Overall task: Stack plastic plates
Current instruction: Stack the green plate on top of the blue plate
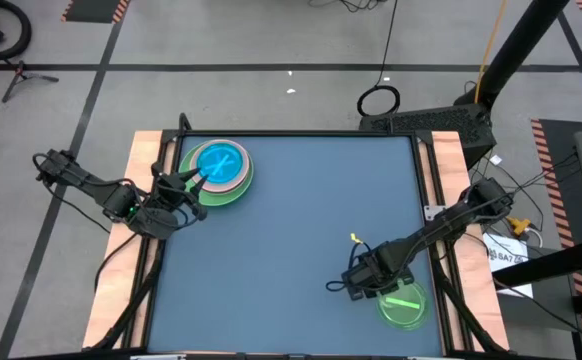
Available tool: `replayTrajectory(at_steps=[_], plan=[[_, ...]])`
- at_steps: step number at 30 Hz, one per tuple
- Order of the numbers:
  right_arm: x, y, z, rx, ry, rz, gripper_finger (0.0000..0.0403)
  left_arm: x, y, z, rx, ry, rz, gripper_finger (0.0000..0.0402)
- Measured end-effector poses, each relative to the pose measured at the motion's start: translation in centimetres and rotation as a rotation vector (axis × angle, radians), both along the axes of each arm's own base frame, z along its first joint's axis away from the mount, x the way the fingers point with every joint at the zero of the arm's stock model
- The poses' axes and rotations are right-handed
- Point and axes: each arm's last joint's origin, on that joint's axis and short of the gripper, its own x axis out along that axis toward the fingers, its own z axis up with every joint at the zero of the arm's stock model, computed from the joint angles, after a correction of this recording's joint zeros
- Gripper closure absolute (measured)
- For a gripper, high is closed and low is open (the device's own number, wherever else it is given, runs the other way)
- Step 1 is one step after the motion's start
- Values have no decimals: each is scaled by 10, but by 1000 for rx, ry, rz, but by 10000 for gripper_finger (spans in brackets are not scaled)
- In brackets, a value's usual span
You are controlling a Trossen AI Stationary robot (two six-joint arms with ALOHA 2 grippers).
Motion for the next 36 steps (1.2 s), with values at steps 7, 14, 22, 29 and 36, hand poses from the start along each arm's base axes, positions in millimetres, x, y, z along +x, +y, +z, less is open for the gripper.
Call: replayTrajectory(at_steps=[7, 14, 22, 29, 36], plan=[[1, 1, -10, 0, 25, 52, 291, 0, 0, 0, 0, 0, 0, 272], [1, 1, -10, 1, 14, 76, 292, 0, 0, 0, -1, -1, 1, 272], [10, -5, -10, 2, -68, 111, 319, 0, 0, 0, -1, -1, 0, 272], [22, -11, -9, 14, -171, 110, 340, 0, 0, 0, -1, -2, 1, 272], [27, -10, -9, 10, -240, 132, 358, 0, 0, 0, -1, -2, 1, 272]])
